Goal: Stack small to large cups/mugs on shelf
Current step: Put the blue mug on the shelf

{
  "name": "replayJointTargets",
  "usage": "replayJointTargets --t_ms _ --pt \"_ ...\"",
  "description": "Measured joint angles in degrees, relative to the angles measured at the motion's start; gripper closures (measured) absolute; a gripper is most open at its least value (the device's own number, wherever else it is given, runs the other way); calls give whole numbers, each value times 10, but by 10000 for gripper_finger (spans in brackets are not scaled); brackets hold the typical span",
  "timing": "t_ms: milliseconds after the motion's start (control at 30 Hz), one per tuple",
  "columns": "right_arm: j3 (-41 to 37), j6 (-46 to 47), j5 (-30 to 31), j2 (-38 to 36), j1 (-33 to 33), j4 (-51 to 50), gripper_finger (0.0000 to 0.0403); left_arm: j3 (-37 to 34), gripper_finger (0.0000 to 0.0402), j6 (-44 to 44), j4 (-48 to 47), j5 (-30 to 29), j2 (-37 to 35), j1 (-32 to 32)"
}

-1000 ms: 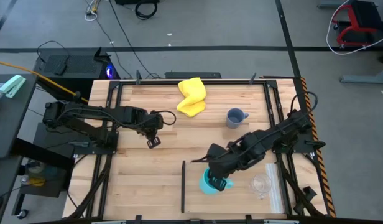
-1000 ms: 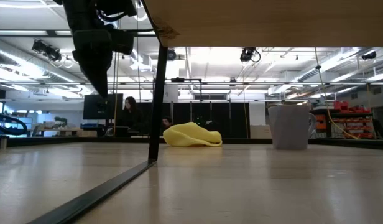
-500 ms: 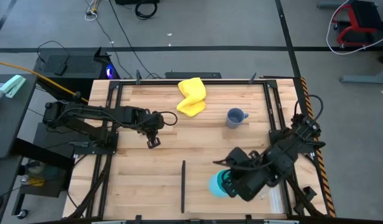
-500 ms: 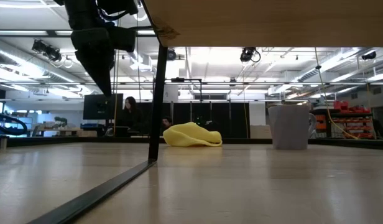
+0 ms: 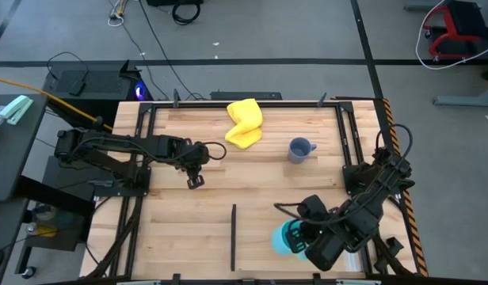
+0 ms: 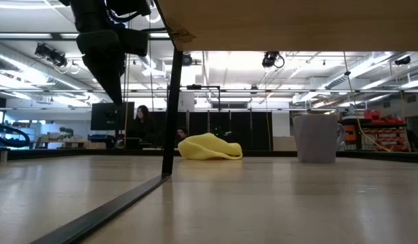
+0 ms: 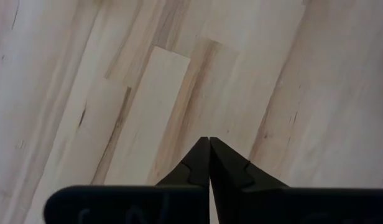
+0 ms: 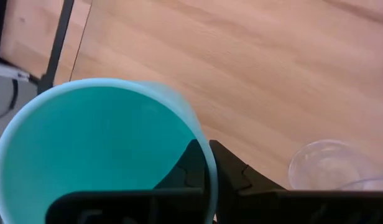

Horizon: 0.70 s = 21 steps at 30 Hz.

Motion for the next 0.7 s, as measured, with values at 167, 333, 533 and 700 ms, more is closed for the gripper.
replayJointTargets --t_ms 167,333,533,700 --pt "0 58 1 0 0 0 395 0 375 54 20 0 0 0" --pt "0 110 0 0 3 0 395 0 387 133 43 0 0 0" --pt "0 128 -40 2 3 0 395 0 394 217 49 0 0 1" --pt "-9 142 -44 4 7 1 395 0 377 246 66 1 0 2"
